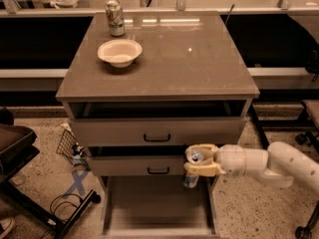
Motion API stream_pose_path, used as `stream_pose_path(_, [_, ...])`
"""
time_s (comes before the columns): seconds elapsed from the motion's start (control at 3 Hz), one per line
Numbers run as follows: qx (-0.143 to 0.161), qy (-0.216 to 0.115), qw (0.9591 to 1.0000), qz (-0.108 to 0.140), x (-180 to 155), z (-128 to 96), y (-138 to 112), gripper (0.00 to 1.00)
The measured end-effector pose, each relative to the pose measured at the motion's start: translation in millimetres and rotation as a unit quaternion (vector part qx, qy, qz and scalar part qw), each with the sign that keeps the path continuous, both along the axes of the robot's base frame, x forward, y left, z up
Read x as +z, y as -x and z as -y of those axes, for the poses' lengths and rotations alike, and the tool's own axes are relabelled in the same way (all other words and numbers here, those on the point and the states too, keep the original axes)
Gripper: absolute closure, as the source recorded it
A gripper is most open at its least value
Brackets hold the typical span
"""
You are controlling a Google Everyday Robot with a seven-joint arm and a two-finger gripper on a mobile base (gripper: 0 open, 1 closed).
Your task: Pick redbull can from bottom drawer and place on counter
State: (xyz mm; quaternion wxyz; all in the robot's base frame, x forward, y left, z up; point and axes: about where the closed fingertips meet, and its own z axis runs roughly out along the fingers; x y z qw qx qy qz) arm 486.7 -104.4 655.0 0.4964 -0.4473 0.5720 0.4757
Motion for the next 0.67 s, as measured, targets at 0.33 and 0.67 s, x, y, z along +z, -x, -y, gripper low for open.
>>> stream_pose_path(0.33, [-0.032, -0.004, 0.9994, -0.012, 65, 21, -7, 1.0])
stream_pose_path(0.67, [-0.075, 0.009, 0.9971, -0.008, 140, 42, -22, 1.0])
